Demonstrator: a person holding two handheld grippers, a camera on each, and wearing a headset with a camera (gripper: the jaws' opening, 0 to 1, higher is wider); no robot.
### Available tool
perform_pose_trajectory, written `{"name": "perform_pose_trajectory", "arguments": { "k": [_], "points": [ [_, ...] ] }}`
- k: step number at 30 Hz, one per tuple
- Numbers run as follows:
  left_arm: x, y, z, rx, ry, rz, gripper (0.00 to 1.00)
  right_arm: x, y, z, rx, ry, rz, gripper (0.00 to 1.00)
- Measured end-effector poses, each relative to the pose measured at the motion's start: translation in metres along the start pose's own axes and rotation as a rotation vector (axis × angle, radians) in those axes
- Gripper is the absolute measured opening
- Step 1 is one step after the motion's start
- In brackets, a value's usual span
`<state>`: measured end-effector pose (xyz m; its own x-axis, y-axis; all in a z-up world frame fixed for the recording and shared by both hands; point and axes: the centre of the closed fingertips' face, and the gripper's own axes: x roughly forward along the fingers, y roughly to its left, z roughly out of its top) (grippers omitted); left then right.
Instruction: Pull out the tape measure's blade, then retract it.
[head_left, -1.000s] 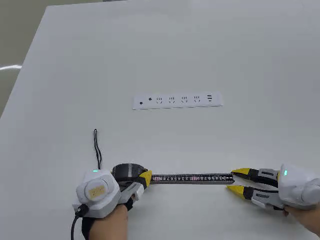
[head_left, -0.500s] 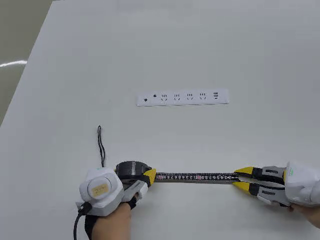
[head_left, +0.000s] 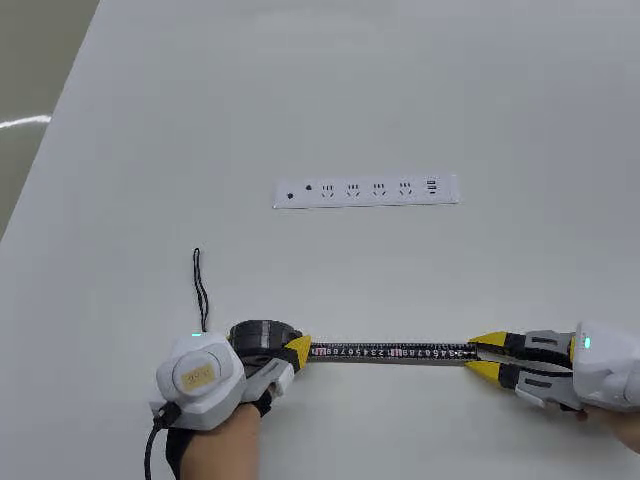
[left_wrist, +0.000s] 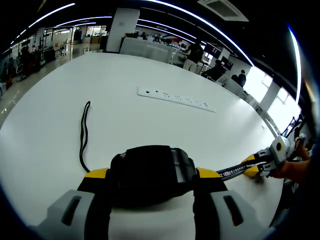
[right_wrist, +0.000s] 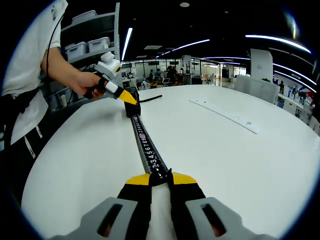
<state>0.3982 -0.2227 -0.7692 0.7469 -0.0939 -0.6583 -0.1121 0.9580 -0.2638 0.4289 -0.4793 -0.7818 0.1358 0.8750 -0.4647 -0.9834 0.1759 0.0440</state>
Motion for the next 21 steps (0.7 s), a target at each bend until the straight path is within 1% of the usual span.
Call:
{"name": "perform_pose_trajectory", "arguments": {
  "k": [7,21],
  "points": [
    [0.000,0.001,0.000,-0.003,-0.002,0.007,0.63,0.001,0.001,0.000,0.001,0.004,0.001,0.11],
    [-0.001,0.000,-0.001,-0.002,0.005,-0.001,0.63,0.029,0.016,0.015,-0.007,-0.007,0.063,0.11]
  ]
}}
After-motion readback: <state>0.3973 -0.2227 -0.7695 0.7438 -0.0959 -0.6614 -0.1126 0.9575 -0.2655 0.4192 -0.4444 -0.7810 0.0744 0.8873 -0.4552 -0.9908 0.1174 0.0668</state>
